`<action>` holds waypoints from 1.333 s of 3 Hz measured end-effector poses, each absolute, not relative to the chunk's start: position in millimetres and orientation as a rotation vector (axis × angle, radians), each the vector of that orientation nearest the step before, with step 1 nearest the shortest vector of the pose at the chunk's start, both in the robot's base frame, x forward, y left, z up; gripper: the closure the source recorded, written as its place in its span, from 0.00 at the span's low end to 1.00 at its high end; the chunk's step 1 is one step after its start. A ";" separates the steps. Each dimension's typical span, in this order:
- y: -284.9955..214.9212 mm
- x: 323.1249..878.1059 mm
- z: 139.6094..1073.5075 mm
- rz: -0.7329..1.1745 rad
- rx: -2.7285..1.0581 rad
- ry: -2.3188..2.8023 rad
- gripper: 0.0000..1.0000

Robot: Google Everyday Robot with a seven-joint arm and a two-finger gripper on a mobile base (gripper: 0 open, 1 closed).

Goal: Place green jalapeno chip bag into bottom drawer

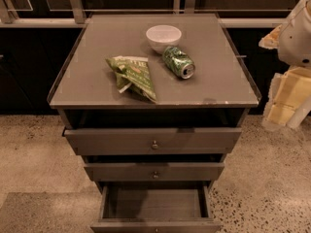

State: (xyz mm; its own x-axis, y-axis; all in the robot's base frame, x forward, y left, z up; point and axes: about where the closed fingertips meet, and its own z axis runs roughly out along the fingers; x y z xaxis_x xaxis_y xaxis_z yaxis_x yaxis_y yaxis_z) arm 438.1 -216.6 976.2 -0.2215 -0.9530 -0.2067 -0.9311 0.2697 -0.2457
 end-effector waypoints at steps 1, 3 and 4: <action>-216.6 438.2 976.2 -0.099 -1.725 2.232 0.00; -160.3 481.9 948.7 0.121 -1.692 2.083 0.00; -104.3 514.7 928.3 0.269 -1.688 1.982 0.00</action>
Offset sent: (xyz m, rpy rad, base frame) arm 0.0317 0.0410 -0.0158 0.1496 -0.0164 0.0778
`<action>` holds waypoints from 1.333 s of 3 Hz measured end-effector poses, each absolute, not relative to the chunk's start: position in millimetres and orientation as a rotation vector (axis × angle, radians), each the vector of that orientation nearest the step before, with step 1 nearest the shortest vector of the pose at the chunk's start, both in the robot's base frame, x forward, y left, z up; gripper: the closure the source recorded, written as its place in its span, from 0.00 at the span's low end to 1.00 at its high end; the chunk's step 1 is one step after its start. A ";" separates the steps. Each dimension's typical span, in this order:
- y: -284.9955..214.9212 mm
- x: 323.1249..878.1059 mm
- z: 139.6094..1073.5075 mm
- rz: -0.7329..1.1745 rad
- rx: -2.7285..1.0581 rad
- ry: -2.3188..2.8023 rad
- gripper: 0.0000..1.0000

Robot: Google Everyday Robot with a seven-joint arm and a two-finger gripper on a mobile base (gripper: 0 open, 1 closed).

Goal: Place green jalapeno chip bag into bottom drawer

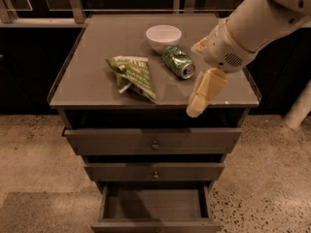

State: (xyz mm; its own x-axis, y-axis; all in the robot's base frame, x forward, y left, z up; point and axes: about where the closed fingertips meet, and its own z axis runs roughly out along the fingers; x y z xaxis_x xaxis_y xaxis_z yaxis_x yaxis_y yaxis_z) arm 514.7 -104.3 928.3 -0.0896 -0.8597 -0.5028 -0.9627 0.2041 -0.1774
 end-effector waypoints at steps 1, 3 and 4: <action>-51.1 537.3 920.1 0.370 -1.686 1.901 0.00; 34.1 557.8 916.8 0.419 -1.730 1.783 0.00; 36.9 558.0 916.3 0.422 -1.733 1.780 0.00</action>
Offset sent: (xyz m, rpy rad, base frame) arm 0.0537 0.1573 0.0015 0.1590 -0.0830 0.1516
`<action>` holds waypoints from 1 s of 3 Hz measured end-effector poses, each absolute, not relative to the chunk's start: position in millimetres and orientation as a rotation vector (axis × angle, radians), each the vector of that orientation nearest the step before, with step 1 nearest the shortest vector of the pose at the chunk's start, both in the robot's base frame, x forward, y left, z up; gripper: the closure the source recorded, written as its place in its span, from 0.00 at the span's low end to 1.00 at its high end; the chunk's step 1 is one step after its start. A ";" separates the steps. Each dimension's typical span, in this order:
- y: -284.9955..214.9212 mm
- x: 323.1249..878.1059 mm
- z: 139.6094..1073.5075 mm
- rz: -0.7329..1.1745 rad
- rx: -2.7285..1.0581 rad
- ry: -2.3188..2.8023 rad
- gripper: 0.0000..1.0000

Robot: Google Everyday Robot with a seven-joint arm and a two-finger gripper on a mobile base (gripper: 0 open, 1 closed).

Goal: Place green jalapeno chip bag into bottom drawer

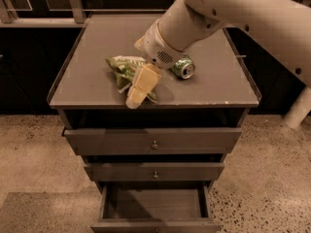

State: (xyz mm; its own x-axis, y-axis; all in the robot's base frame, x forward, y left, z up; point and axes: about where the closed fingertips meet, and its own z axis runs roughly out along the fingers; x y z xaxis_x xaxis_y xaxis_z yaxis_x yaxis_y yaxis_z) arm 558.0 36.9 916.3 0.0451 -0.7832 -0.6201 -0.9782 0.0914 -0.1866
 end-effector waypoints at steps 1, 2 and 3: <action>29.1 553.9 907.6 0.411 -1.689 1.826 0.00; 24.3 569.3 884.3 0.403 -1.634 1.856 0.00; 24.8 592.9 862.3 0.413 -1.573 1.868 0.00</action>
Offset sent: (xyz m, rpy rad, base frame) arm 0.0381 -0.0213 -0.0660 0.0393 0.0149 -0.1650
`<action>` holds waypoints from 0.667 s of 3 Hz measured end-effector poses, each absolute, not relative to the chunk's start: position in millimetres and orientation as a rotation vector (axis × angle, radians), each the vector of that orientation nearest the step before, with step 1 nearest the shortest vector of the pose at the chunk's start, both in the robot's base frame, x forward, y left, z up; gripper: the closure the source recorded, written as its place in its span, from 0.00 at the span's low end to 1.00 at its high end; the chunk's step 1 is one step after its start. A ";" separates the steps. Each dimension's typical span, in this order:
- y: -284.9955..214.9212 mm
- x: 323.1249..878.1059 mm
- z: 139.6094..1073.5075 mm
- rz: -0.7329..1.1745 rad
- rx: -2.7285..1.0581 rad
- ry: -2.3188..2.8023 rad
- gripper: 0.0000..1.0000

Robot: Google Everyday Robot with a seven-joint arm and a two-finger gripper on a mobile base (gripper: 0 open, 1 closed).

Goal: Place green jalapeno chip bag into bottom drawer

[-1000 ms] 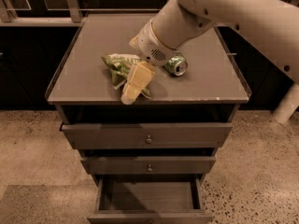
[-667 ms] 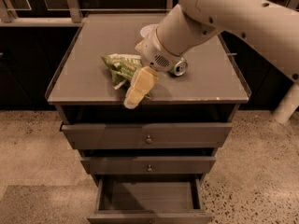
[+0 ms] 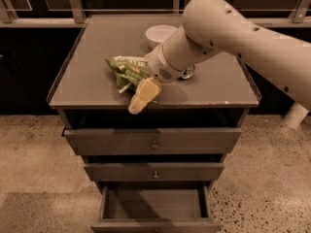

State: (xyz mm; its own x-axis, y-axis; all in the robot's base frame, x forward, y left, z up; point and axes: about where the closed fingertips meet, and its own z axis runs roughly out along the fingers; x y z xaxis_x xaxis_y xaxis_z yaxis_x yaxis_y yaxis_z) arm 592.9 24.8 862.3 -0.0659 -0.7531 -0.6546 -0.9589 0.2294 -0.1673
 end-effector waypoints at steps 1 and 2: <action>30.1 612.9 847.9 0.423 -1.520 1.864 0.00; 30.9 614.6 847.1 0.422 -1.515 1.862 0.18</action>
Offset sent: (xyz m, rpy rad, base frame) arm 0.0181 0.0047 -0.0132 0.0322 -0.0083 -0.0268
